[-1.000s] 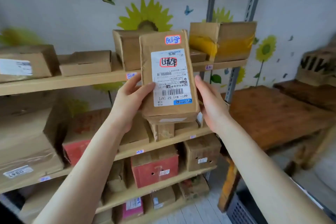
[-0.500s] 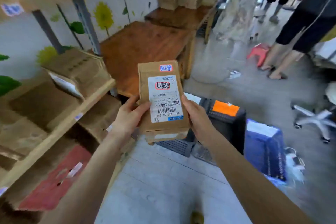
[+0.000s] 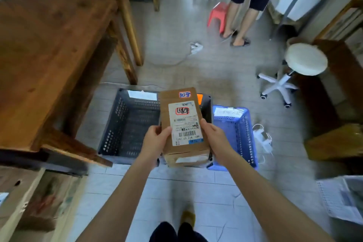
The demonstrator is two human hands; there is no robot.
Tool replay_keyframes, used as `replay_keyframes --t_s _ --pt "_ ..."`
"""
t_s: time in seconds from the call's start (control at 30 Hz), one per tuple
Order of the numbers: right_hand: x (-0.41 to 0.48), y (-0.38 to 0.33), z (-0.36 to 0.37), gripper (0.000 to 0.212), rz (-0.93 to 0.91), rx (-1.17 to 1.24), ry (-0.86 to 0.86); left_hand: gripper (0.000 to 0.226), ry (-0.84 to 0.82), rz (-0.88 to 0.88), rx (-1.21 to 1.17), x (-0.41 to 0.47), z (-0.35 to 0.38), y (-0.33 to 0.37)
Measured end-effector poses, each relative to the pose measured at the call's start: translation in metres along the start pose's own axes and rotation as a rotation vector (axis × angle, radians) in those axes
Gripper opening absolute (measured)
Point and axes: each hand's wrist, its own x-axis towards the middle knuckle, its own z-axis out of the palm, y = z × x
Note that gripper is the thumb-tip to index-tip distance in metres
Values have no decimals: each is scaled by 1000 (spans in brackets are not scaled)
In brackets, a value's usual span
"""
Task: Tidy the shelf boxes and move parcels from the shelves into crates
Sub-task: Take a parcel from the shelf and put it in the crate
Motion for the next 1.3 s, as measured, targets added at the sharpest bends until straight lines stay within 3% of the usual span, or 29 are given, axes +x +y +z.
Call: replay_keyframes --t_s 0.33,0.43,0.63,0.8,0.9,1.0,1.2,1.3 --pt "128 23 -86 24 143 7 156 37 -231 -164 116 129 124 -11" --pt "182 49 -123 18 222 37 251 31 -320 -231 160 177 178 -36" --pt "260 105 -205 18 349 -25 359 43 -287 -384 242 230 283 -100" --pt "327 163 -265 23 423 -37 344 27 -278 -493 222 275 355 -169" --pt "373 205 -289 30 427 -54 317 23 -317 -653 197 311 386 -212" --pt "420 249 -296 32 457 -81 277 30 -243 -731 22 353 405 -256" --pt "517 337 -282 40 444 -111 266 50 194 -740 -99 445 437 -337" --pt "554 367 -272 38 426 -77 287 47 344 -721 -182 480 449 -362"
